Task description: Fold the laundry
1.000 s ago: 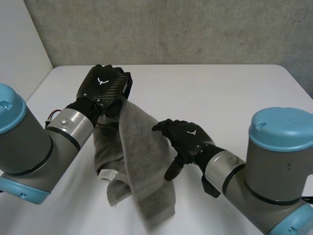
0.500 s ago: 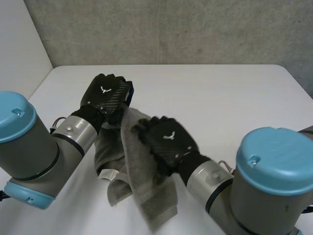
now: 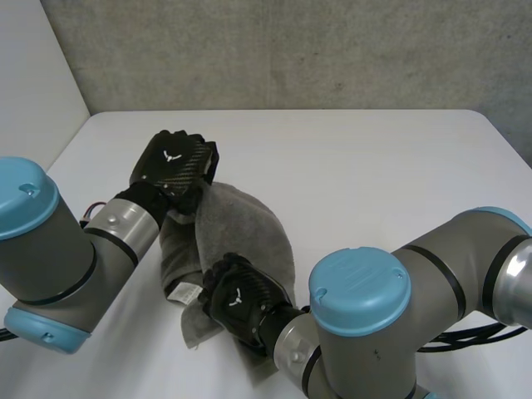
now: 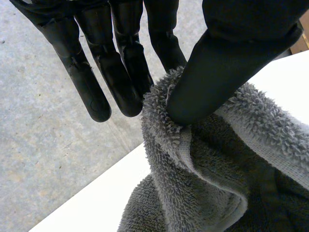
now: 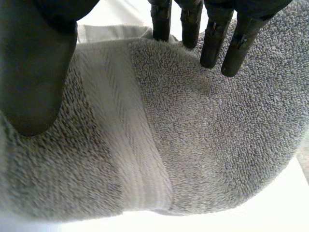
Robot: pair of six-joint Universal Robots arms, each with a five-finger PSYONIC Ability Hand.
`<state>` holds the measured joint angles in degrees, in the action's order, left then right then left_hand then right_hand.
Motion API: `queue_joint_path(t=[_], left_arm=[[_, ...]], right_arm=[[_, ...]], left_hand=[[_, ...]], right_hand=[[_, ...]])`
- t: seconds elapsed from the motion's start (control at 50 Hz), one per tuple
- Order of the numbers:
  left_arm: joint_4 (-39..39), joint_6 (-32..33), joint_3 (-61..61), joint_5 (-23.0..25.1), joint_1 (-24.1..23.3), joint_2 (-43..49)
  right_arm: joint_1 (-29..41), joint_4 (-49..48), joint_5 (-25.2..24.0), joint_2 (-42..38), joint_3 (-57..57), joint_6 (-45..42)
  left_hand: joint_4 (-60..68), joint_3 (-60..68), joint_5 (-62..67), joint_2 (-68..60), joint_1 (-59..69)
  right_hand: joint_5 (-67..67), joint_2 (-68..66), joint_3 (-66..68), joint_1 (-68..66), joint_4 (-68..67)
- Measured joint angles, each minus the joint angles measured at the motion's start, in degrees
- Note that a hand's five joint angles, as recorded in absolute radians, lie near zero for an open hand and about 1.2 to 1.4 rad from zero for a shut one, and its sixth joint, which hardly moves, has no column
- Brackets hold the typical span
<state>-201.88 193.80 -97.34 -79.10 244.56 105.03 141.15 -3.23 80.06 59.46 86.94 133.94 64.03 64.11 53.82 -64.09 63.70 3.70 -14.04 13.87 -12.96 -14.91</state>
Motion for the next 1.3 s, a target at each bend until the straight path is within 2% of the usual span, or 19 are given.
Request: queue_joint_path(t=[0.16,0.28,0.36,0.44,0.64,0.82,0.9,1.0,1.08,1.16,1.24,1.3], left_arm=[[0.02,0.00,-0.05,0.00,0.86,-0.07],[0.09,0.00,-0.30,-0.02,1.27,-0.42],[0.06,0.00,-0.82,0.09,1.34,-0.71],[0.02,0.00,-1.12,0.16,1.30,-0.64],[-0.16,0.16,-1.35,0.40,-0.02,1.68],[-2.95,0.33,-0.75,0.61,-3.85,7.08],[-4.52,0.44,-0.47,0.62,-5.07,8.57],[-5.42,0.44,-0.37,0.55,-5.87,8.97],[-5.28,0.39,-0.53,0.47,-5.95,8.37],[-4.91,0.23,-0.76,0.38,-5.91,7.33],[-4.72,0.08,-0.96,0.35,-5.90,6.37],[-4.64,-0.02,-1.09,0.31,-6.10,5.55]], right_arm=[[0.43,-0.55,3.36,-0.90,0.30,-8.10],[-0.38,-1.31,8.57,-0.99,0.71,-10.85],[-3.87,-3.14,11.48,0.93,1.51,-11.25],[-7.81,-4.35,12.23,3.75,2.11,-11.20],[-17.64,-3.66,10.37,8.00,2.01,-11.42],[-24.81,0.11,4.42,5.26,2.95,-14.73],[-26.92,0.78,3.31,4.69,3.35,-14.15],[-28.02,0.00,2.63,6.57,4.28,-7.41],[-28.18,-1.88,1.72,9.85,5.15,3.81],[-28.18,-4.25,-0.20,12.84,6.45,18.78],[-27.79,-5.44,-1.62,13.18,7.26,29.42],[-27.26,-5.76,-2.07,11.79,7.29,34.26]], left_hand=[[0.00,0.00,0.00,0.00,0.00],[-0.01,-0.01,0.00,0.01,0.00],[-0.04,-0.09,0.00,0.11,0.00],[-0.06,-0.11,-0.01,0.12,0.00],[-1.67,-1.72,-1.16,1.73,-0.94],[-2.47,-2.54,-2.03,2.51,-1.93],[-2.50,-2.55,-2.04,2.54,-1.93],[-2.48,-2.53,-2.05,2.50,-1.93],[-2.47,-2.52,-2.05,2.48,-1.93],[-2.47,-2.51,-2.05,2.48,-1.94],[-2.47,-2.52,-2.06,2.48,-1.93],[-2.22,-2.28,-1.99,2.33,-1.91]], right_hand=[[0.00,0.28,0.00,0.27,0.00],[0.00,0.28,-0.20,0.28,0.00],[0.00,0.28,-0.76,0.29,0.00],[0.00,0.28,-1.40,0.29,0.00],[0.00,0.28,-2.24,0.31,0.00],[0.00,0.28,-2.24,0.31,0.00],[0.00,0.26,-2.24,0.31,0.00],[0.00,0.26,-2.24,0.31,0.00],[0.00,0.26,-2.24,0.31,0.00],[0.00,0.26,-2.24,0.31,0.00],[0.00,0.26,-2.24,0.31,0.00],[0.00,0.26,-2.25,0.31,0.00]])
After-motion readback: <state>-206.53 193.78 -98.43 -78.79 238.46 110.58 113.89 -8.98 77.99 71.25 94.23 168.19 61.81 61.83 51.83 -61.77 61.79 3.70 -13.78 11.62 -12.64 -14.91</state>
